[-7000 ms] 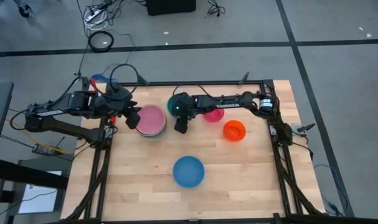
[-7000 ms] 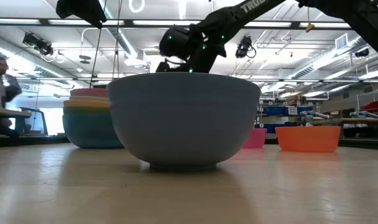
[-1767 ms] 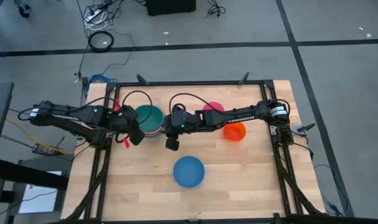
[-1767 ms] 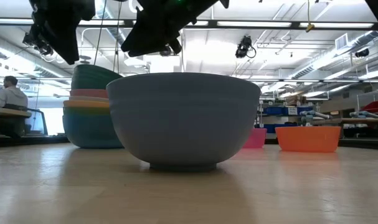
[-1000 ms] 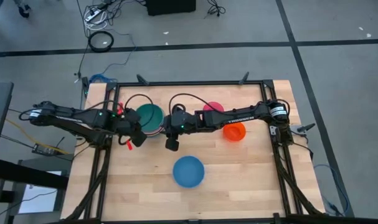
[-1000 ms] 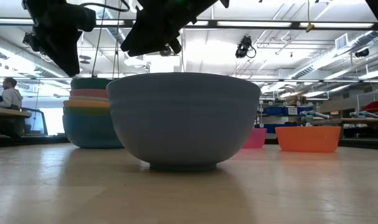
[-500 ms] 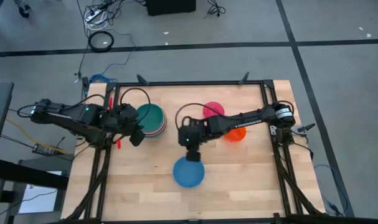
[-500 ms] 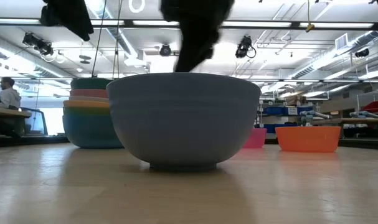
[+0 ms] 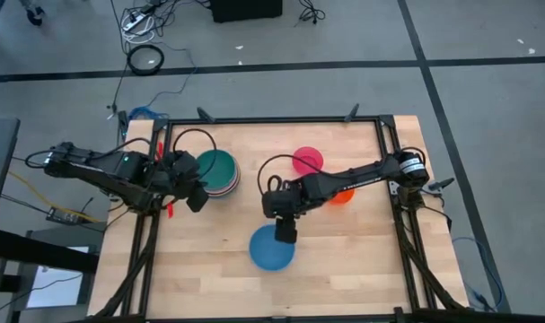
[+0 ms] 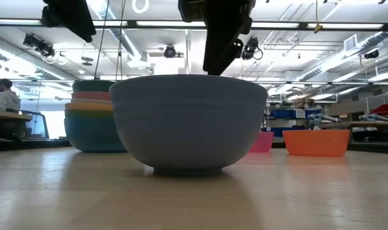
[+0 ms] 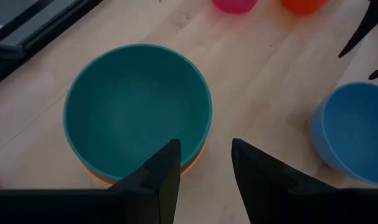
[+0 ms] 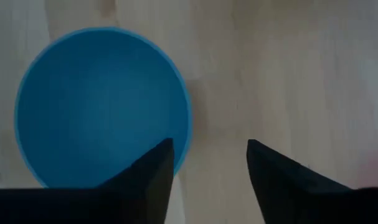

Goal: Nest bowls inside each other
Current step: Stack the blue bowl on top of the dark green bowl

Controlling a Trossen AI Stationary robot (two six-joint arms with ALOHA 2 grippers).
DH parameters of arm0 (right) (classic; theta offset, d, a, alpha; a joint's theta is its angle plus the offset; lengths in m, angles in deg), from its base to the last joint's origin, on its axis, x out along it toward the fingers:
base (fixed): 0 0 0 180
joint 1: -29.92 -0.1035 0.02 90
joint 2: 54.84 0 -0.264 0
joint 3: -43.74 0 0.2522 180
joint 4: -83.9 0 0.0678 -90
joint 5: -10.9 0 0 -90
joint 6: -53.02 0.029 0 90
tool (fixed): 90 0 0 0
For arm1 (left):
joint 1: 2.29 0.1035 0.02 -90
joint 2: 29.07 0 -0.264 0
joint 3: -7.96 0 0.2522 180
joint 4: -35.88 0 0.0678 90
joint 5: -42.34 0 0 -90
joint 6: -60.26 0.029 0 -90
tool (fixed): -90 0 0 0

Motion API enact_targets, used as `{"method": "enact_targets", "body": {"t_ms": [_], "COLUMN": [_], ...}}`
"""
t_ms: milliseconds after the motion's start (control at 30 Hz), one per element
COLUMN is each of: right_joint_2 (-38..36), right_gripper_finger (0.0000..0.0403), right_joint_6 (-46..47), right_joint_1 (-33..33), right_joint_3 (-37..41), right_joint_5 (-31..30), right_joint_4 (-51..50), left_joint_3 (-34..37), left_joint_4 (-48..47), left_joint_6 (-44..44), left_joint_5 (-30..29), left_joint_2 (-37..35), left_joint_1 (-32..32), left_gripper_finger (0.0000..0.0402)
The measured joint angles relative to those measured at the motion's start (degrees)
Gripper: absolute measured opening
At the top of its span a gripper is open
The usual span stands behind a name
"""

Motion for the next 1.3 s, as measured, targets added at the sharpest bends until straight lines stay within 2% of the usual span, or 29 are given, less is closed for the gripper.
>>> {"method": "enact_targets", "body": {"t_ms": [233,967,1133,1300], "right_joint_2": [-0.04,0.04,0.04,0.04], "right_gripper_finger": [0.0219,0.0205,0.0179,0.0097], "right_joint_6": [4.73,10.22,10.13,9.4], "right_joint_1": [-1.09,-1.85,-1.7,-1.38], "right_joint_3": [4.34,17.76,19.05,19.93], "right_joint_5": [-0.79,-0.61,-0.57,-0.78], "right_joint_4": [3.23,20.02,21.7,23.23], "left_joint_3": [0.02,0.07,0.07,0.07], "left_joint_4": [-0.03,-0.18,-0.16,-0.18], "left_joint_6": [0.27,0.12,0.12,0.12], "left_joint_5": [-1.06,-2.1,-2.45,-3.37], "left_joint_2": [0.0,0.0,0.0,0.0], "left_joint_1": [-0.44,-1.51,-1.51,-1.51], "left_gripper_finger": [0.0152,0.0152,0.0152,0.0152]}}
